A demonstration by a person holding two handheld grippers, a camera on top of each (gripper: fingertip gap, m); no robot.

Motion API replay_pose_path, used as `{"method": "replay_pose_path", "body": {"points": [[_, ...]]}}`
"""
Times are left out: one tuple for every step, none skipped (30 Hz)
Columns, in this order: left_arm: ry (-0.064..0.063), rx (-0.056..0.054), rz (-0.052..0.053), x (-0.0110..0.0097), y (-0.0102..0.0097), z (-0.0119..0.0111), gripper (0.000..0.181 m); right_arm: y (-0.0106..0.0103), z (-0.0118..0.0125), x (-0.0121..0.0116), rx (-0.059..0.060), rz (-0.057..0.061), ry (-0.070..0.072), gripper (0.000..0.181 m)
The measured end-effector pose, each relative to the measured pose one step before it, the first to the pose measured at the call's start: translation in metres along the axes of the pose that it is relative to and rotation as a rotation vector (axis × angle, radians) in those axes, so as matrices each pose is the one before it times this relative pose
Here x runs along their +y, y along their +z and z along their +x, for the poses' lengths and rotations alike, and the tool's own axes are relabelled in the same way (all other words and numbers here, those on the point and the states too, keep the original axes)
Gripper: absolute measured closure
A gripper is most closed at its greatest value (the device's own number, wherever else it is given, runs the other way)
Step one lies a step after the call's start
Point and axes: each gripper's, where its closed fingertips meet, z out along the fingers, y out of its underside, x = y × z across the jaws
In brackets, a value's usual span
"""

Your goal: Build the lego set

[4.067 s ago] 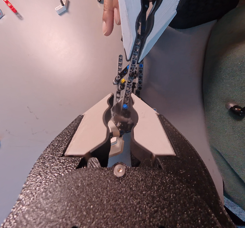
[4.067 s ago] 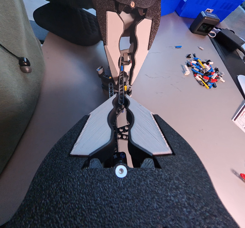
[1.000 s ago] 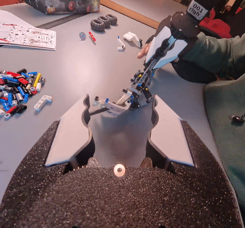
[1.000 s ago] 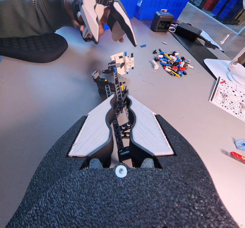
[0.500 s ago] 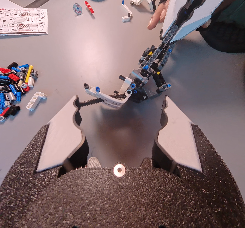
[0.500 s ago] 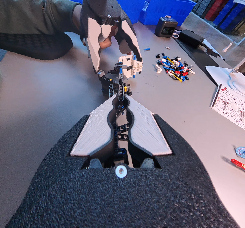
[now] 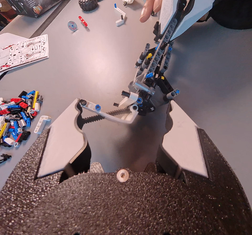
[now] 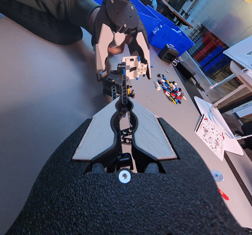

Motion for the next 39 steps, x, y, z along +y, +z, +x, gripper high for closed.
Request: {"method": "replay_pose_path", "body": {"points": [[-0.0048, 0.0030, 0.0019, 0.00040, -0.00025, -0.00033, 0.059, 0.00023, 0.00045, 0.00013, -0.0001, 0.0027, 0.0170, 0.174], [-0.0114, 0.0043, 0.0011, 0.00060, 0.00008, -0.00042, 0.059, 0.00067, 0.00127, 0.00013, 0.0036, 0.0021, 0.0260, 0.174], [-0.0209, 0.0061, -0.0022, 0.00104, 0.00038, -0.00050, 0.059, 0.00088, 0.00171, 0.00039, 0.0021, 0.0008, 0.0423, 0.173], [-0.0193, 0.0070, -0.0021, 0.00089, 0.00034, -0.00065, 0.058, 0.00048, 0.00082, 0.00008, -0.0066, 0.0048, 0.0418, 0.173], [-0.0105, 0.0048, -0.0040, 0.00057, 0.00013, -0.00053, 0.058, 0.00044, 0.00070, 0.00027, -0.0072, 0.0014, 0.0375, 0.173], [-0.0044, 0.0025, -0.0015, 0.00022, 0.00016, -0.00016, 0.058, 0.00019, 0.00000, -0.00002, -0.0085, -0.0001, 0.0228, 0.173], [0.0003, 0.0001, 0.0000, 0.00000, 0.00000, -0.00001, 0.058, -0.00004, -0.00011, 0.00006, -0.0022, -0.0015, 0.0016, 0.173], [0.0010, -0.0015, 0.0003, 0.00000, -0.00006, -0.00008, 0.058, -0.00002, 0.00002, -0.00002, 0.0019, -0.0013, -0.0047, 0.173], [0.0007, -0.0011, 0.0005, -0.00012, -0.00010, -0.00001, 0.058, -0.00005, -0.00010, -0.00001, 0.0008, -0.0006, -0.0012, 0.173], [0.0002, -0.0001, 0.0002, 0.00001, -0.00005, 0.00004, 0.058, 0.00008, -0.00015, 0.00003, 0.0000, -0.0006, 0.0014, 0.173], [0.0012, -0.0005, 0.0004, -0.00014, -0.00004, -0.00002, 0.058, -0.00016, 0.00005, 0.00001, 0.0002, -0.0014, 0.0005, 0.173], [0.0043, -0.0017, 0.0014, -0.00024, -0.00009, 0.00008, 0.058, -0.00004, 0.00012, -0.00004, 0.0006, -0.0025, -0.0007, 0.173], [0.0034, -0.0014, 0.0010, -0.00019, -0.00010, 0.00005, 0.059, 0.00000, -0.00005, 0.00006, 0.0006, -0.0028, 0.0001, 0.173], [0.0023, -0.0006, 0.0006, -0.00004, -0.00006, 0.00009, 0.059, 0.00006, -0.00015, 0.00007, 0.0000, -0.0020, 0.0011, 0.173], [0.0035, -0.0012, 0.0008, -0.00017, -0.00010, -0.00008, 0.059, 0.00002, -0.00006, -0.00001, 0.0002, -0.0010, 0.0010, 0.173], [0.0045, -0.0023, 0.0008, -0.00013, -0.00019, -0.00010, 0.059, 0.00009, -0.00021, 0.00002, -0.0001, -0.0008, 0.0007, 0.173], [0.0039, -0.0019, 0.0000, -0.00014, -0.00023, -0.00008, 0.059, 0.00007, -0.00005, -0.00011, -0.0004, -0.0011, 0.0007, 0.173], [0.0018, -0.0007, -0.0002, -0.00006, -0.00009, -0.00010, 0.059, 0.00000, -0.00005, 0.00003, -0.0001, -0.0013, 0.0002, 0.173], [0.0010, 0.0000, 0.0002, -0.00003, 0.00000, 0.00007, 0.059, 0.00001, 0.00025, 0.00013, 0.0012, -0.0019, 0.0002, 0.172], [0.0015, -0.0002, 0.0006, -0.00021, 0.00002, 0.00007, 0.059, -0.00011, 0.00050, 0.00033, 0.0017, -0.0033, 0.0025, 0.171], [0.0005, 0.0001, 0.0000, 0.00000, -0.00002, 0.00013, 0.059, -0.00022, 0.00068, 0.00035, 0.0011, -0.0038, 0.0051, 0.170], [-0.0002, 0.0001, -0.0004, 0.00006, -0.00001, -0.00011, 0.059, -0.00022, 0.00046, 0.00032, -0.0004, -0.0026, 0.0056, 0.169], [0.0010, -0.0012, 0.0004, -0.00014, -0.00004, -0.00010, 0.060, -0.00039, 0.00025, 0.00018, -0.0014, -0.0012, 0.0049, 0.167], [0.0011, -0.0007, -0.0002, 0.00002, -0.00003, -0.00003, 0.060, -0.00030, 0.00003, -0.00040, -0.0013, 0.0017, 0.0026, 0.167], [0.0011, -0.0003, 0.0002, -0.00015, 0.00001, -0.00006, 0.060, -0.00030, -0.00050, -0.00098, -0.0031, 0.0038, 0.0011, 0.167], [0.0022, -0.0019, 0.0008, -0.00008, -0.00003, -0.00022, 0.060, -0.00002, -0.00089, -0.00054, -0.0047, -0.0003, 0.0018, 0.168], [0.0018, -0.0016, 0.0002, -0.00012, -0.00008, -0.00008, 0.060, 0.00037, -0.00015, 0.00032, -0.0003, -0.0048, -0.0030, 0.172], [-0.0013, -0.0001, -0.0008, 0.00008, 0.00005, -0.00027, 0.060, 0.00015, -0.00026, 0.00012, -0.0006, -0.0019, -0.0050, 0.173], [-0.0040, -0.0010, -0.0001, 0.00020, 0.00002, -0.00056, 0.059, 0.00021, 0.00062, 0.00018, 0.0028, -0.0033, 0.0020, 0.173], [-0.0082, 0.0010, -0.0006, 0.00037, 0.00012, -0.00054, 0.059, 0.00032, 0.00092, 0.00026, 0.0006, -0.0051, 0.0109, 0.173], [-0.0112, -0.0011, -0.0017, 0.00055, 0.00023, -0.00110, 0.059, 0.00022, 0.00074, 0.00004, -0.0021, -0.0050, 0.0136, 0.173], [-0.0106, -0.0003, 0.0002, 0.00023, 0.00039, -0.00081, 0.059, -0.00005, 0.00129, -0.00017, -0.0013, -0.0037, 0.0121, 0.173], [-0.0197, 0.0047, -0.0013, -0.00005, 0.00039, -0.00054, 0.058, -0.00082, 0.00310, -0.00062, 0.0039, -0.0064, 0.0125, 0.171], [-0.0297, 0.0116, -0.0047, 0.00052, 0.00053, -0.00031, 0.058, -0.00252, 0.00558, -0.00396, 0.0072, 0.0051, 0.0200, 0.166], [-0.0239, -0.0062, -0.0035, 0.00084, -0.00026, -0.00305, 0.059, -0.00446, 0.00915, -0.01021, 0.0104, 0.0332, 0.0360, 0.162], [-0.0049, -0.0004, 0.0213, -0.00266, -0.00265, -0.00141, 0.059, -0.00523, 0.01247, -0.01470, 0.0139, 0.0445, 0.0411, 0.160], [-0.0076, 0.0139, 0.0382, -0.00603, -0.00506, 0.00076, 0.058, -0.00445, 0.01292, -0.01599, 0.0061, 0.0366, 0.0283, 0.157], [-0.0162, 0.0105, 0.0301, -0.00556, -0.00578, -0.00102, 0.056, -0.00243, 0.01583, -0.01623, 0.0208, 0.0256, 0.0131, 0.156], [-0.0209, 0.0086, 0.0191, -0.00396, -0.00642, -0.00280, 0.054, 0.00078, 0.02102, -0.01470, 0.0505, 0.0075, 0.0020, 0.157]]}}
